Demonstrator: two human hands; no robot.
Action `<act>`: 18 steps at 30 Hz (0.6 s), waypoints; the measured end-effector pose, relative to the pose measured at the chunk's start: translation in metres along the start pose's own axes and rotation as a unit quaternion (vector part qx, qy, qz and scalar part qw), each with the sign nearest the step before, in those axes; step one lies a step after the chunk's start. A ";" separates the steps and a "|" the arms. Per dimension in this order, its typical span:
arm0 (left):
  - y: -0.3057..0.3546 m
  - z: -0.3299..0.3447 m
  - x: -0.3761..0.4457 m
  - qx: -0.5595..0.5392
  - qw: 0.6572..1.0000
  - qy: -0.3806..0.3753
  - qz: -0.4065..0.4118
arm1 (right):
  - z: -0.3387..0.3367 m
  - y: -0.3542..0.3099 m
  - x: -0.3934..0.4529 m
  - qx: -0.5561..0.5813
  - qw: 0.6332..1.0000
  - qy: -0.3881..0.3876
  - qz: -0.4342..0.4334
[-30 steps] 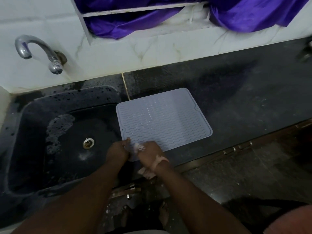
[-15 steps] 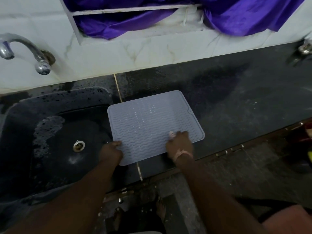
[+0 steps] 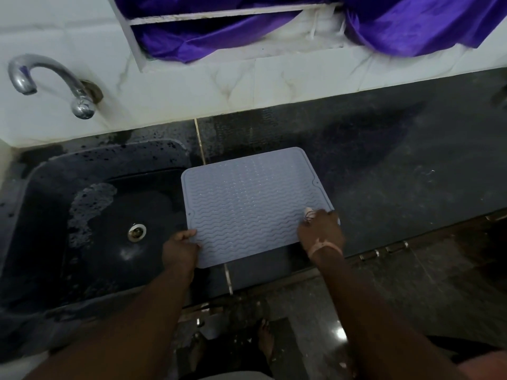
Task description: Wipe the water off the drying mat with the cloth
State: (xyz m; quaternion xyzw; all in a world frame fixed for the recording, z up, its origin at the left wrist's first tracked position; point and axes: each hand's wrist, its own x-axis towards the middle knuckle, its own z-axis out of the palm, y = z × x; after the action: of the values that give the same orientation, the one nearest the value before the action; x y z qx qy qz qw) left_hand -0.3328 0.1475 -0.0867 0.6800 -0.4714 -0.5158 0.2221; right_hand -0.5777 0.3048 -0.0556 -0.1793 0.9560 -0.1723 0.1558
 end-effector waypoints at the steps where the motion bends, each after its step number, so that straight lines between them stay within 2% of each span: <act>1: -0.001 -0.001 -0.001 -0.004 1.000 -0.001 0.002 | 0.001 0.000 -0.001 -0.002 1.000 -0.001 -0.004; 5: -0.001 -0.002 -0.002 -0.013 1.000 -0.016 0.011 | 0.035 -0.038 -0.055 0.024 0.998 -0.028 -0.053; 9: 0.000 -0.006 0.000 -0.021 1.000 -0.015 -0.010 | 0.079 -0.100 -0.131 0.044 0.968 -0.143 -0.199; 12: -0.005 -0.014 0.003 -0.055 0.997 -0.036 -0.041 | 0.098 -0.122 -0.147 0.045 0.939 -0.223 -0.258; 13: -0.006 -0.017 0.003 -0.079 0.995 -0.040 -0.052 | 0.096 -0.122 -0.143 0.058 0.934 -0.239 -0.260; 15: -0.011 -0.021 0.004 -0.122 0.990 -0.040 -0.063 | 0.083 -0.112 -0.124 0.135 0.937 -0.250 -0.204; 16: -0.012 -0.021 0.004 -0.126 0.989 -0.037 -0.063 | 0.076 -0.103 -0.108 0.167 0.943 -0.230 -0.172; 18: -0.011 -0.020 0.005 -0.123 0.990 -0.025 -0.067 | 0.055 -0.075 -0.072 0.173 0.971 -0.131 -0.105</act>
State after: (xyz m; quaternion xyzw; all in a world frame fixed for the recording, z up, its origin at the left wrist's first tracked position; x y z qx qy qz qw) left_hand -0.3102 0.1447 -0.0907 0.6646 -0.3632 -0.6003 0.2571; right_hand -0.4725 0.2529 -0.0589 -0.2696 0.8589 -0.3252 0.2896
